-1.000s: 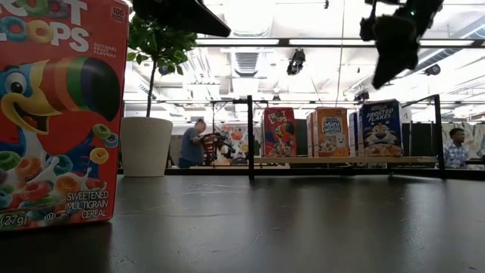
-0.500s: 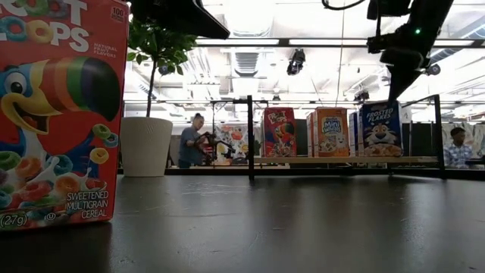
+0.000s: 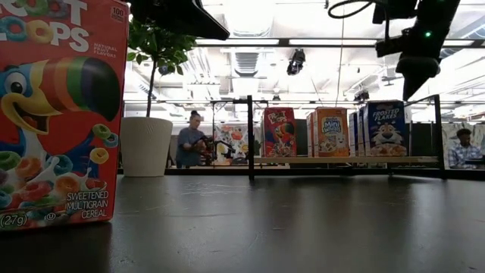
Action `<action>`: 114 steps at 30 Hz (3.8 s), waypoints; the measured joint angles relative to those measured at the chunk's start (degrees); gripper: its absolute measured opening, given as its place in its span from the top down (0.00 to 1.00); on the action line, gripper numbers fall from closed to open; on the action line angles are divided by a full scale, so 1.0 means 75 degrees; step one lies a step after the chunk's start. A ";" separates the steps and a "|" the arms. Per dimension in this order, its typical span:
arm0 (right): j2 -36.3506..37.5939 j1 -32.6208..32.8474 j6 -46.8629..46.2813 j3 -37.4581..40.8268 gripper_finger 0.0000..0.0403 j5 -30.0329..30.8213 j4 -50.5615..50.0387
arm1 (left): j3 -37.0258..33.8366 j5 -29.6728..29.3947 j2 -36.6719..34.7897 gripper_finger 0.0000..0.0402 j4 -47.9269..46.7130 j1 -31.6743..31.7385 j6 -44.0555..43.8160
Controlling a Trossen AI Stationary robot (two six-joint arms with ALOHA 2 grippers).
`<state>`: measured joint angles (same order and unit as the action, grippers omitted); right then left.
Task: Stack cereal on shelf
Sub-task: Put the blue cereal box on the shelf aligned with the other blue cereal box, then put the red cereal box on the shelf aligned with the other red cereal box
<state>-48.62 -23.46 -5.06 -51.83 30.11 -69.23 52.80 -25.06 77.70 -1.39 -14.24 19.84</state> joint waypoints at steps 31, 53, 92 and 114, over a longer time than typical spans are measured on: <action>-0.0750 -0.0367 0.0087 0.0449 0.98 -0.1211 0.3658 | 0.0000 0.0000 0.0005 0.80 0.0000 0.0012 0.0061; -0.0543 -0.0391 -0.0116 0.0118 0.98 -0.1477 0.3239 | -0.0001 0.0000 0.0005 0.80 -0.0003 0.0013 0.0064; -0.2998 0.4648 0.0277 0.0563 0.98 -0.2276 0.9716 | -0.0058 0.0012 -0.0593 0.80 -0.1023 -0.0012 -0.0402; -0.7441 0.5490 0.1762 -0.3684 0.98 -0.3744 0.9719 | -0.1785 0.0076 -0.2923 0.80 -0.0912 -0.0198 -0.1601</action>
<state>-104.43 17.71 8.16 -79.47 2.03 3.66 39.40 -24.49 55.78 -8.23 -15.73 7.83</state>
